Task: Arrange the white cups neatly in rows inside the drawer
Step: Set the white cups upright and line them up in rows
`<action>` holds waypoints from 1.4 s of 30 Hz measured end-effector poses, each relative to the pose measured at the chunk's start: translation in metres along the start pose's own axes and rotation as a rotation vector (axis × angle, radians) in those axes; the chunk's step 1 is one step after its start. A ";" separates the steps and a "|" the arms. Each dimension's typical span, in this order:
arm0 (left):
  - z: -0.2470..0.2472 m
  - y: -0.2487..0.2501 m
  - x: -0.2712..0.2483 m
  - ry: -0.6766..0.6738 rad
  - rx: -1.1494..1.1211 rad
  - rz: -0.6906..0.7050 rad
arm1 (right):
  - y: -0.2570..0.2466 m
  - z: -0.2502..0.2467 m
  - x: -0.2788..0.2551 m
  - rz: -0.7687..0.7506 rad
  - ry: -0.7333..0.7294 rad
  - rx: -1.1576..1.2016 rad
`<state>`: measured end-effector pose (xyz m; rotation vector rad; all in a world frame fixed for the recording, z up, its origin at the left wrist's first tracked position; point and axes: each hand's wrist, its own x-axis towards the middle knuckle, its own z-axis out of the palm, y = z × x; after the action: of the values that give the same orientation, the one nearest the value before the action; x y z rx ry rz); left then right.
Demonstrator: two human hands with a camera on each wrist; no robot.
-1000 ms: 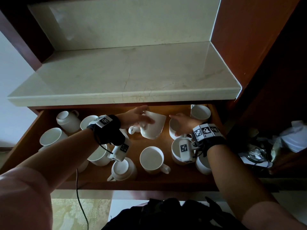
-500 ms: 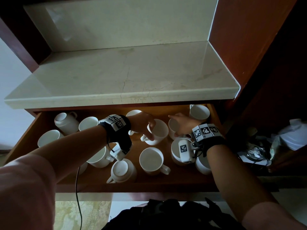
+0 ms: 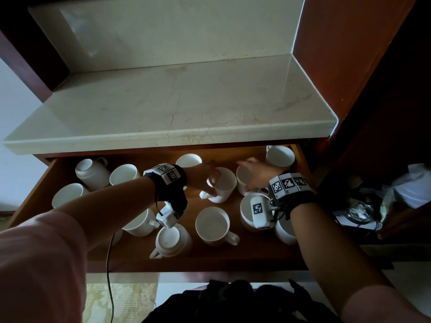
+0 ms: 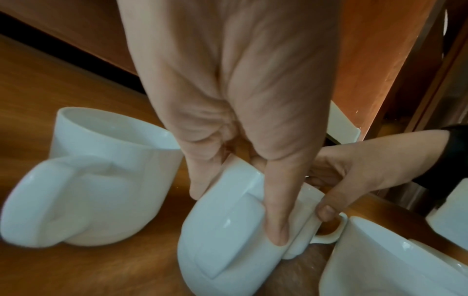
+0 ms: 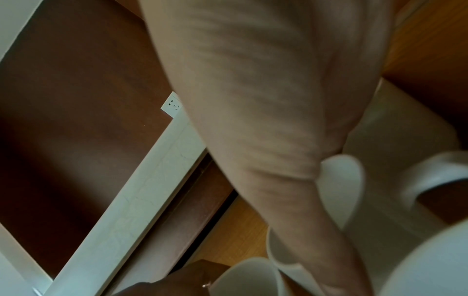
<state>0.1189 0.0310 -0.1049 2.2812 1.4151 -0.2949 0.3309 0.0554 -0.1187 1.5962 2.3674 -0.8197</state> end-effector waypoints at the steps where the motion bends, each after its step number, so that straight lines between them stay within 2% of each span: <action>1: 0.000 0.000 -0.001 -0.006 0.010 -0.003 | 0.000 0.000 0.000 0.000 -0.002 0.002; 7: -0.001 -0.001 0.000 -0.091 0.105 -0.033 | -0.001 -0.001 0.000 0.002 -0.008 0.017; 13: 0.004 -0.004 -0.003 -0.045 0.044 0.006 | -0.001 0.000 0.000 0.006 -0.012 0.011; 24: -0.004 -0.008 -0.012 -0.049 -0.090 0.012 | -0.003 -0.001 -0.001 0.021 0.000 -0.012; 30: -0.028 -0.025 -0.031 0.049 -0.159 0.023 | -0.005 -0.003 -0.007 0.019 -0.021 -0.008; 37: -0.041 -0.033 -0.054 0.170 -0.272 -0.084 | -0.006 -0.005 -0.010 0.003 -0.022 0.042; 42: -0.039 -0.049 -0.074 0.155 -0.213 -0.213 | -0.009 -0.003 -0.007 0.033 -0.042 0.029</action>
<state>0.0397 0.0090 -0.0532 2.0218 1.6845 -0.0284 0.3259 0.0490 -0.1095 1.6084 2.3046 -0.8765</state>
